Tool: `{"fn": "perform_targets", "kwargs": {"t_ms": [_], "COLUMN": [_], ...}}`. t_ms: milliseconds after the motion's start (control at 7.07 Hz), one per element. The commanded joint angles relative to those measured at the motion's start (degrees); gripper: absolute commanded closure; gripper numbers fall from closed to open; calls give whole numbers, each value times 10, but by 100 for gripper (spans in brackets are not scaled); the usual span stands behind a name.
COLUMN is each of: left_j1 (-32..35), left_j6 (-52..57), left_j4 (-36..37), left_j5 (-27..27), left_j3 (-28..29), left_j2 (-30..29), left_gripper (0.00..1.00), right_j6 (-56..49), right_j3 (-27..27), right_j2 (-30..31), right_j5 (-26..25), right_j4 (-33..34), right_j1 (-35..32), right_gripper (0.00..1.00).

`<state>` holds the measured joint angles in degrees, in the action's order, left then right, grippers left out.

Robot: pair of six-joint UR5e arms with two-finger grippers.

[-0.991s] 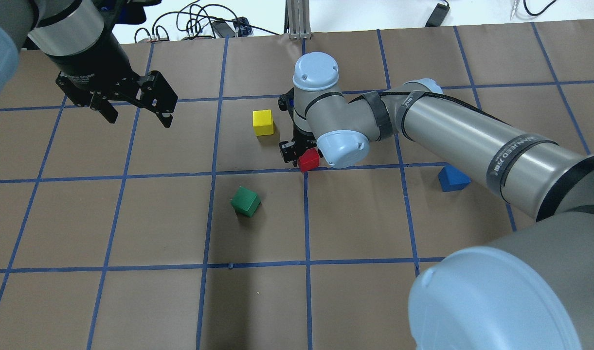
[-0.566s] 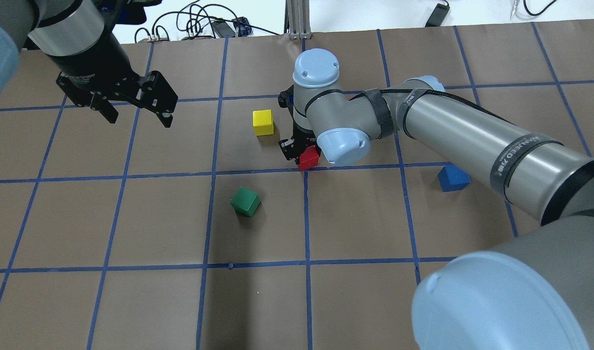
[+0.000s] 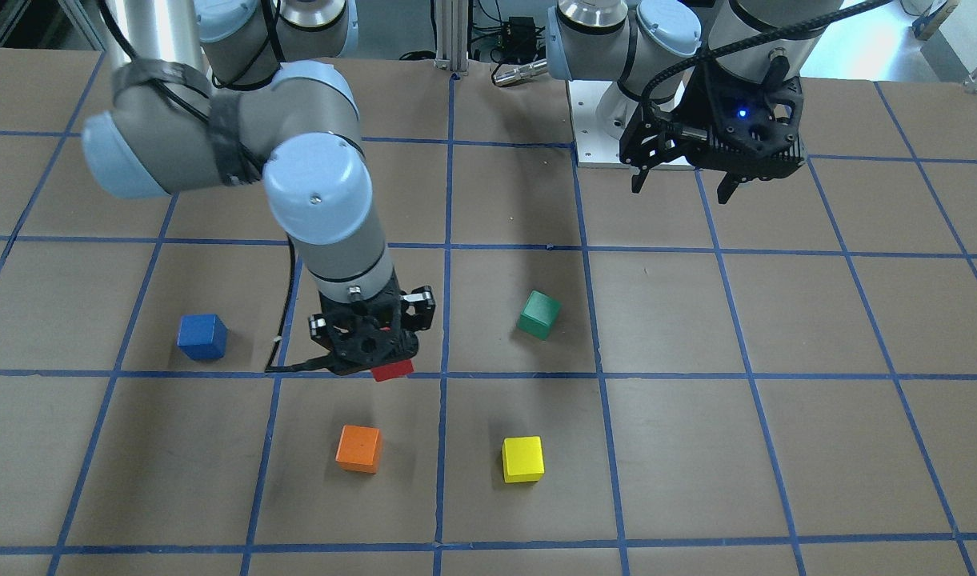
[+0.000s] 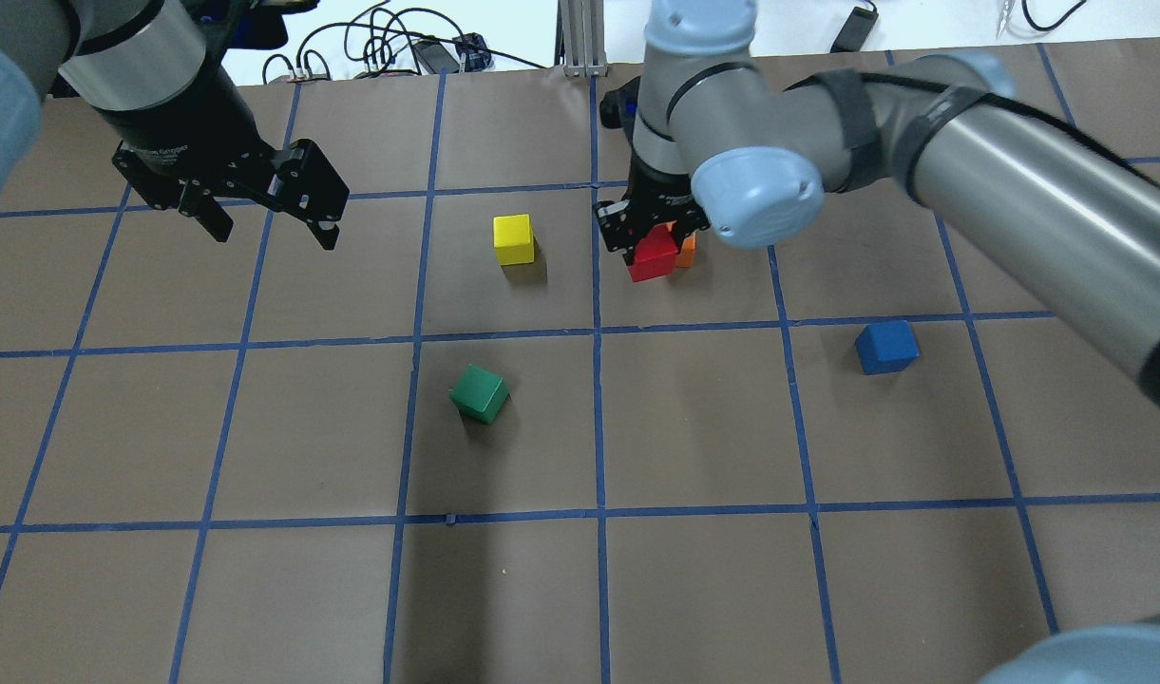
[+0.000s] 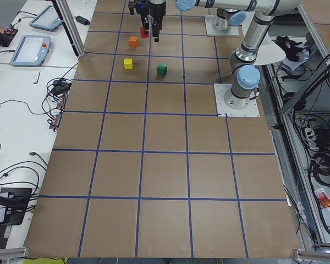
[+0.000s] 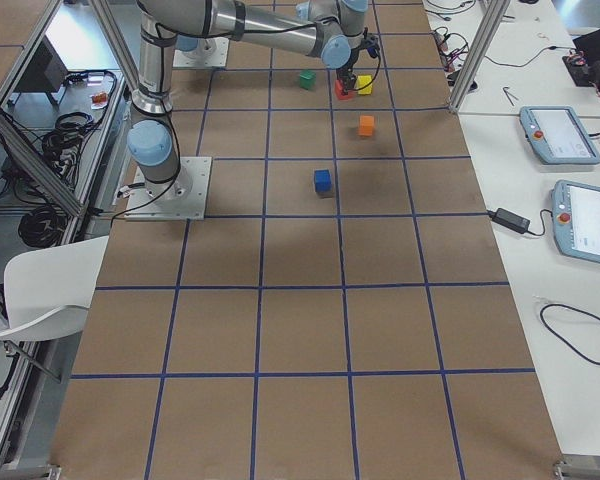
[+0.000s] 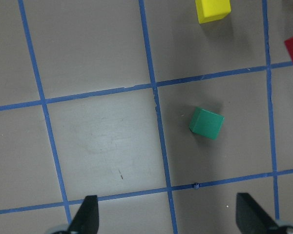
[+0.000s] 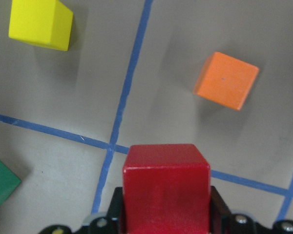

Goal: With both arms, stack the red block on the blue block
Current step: 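Carry the red cube with the right gripper over the blue cube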

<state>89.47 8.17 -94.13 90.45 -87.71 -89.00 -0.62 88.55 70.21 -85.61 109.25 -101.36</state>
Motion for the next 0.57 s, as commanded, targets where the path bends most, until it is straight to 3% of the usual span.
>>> {"fn": "perform_targets", "kwargs": {"t_ms": [0, 142, 425], "left_j1": [0, 0, 0], "left_j6": [0, 0, 0], "left_j4": [0, 0, 0], "left_j5": [0, 0, 0], "left_j3": [0, 0, 0], "left_j2": [-2, -1, 0], "left_gripper": [0, 0, 0], "right_j6": [-8, -23, -93], "right_j3": [0, 6, 49], "right_j2": [50, 64, 80], "right_j5": [-3, -16, -68], "right_j4": [-96, -124, -114], "right_j1": [114, 143, 170], "right_gripper": [100, 100, 100]}}
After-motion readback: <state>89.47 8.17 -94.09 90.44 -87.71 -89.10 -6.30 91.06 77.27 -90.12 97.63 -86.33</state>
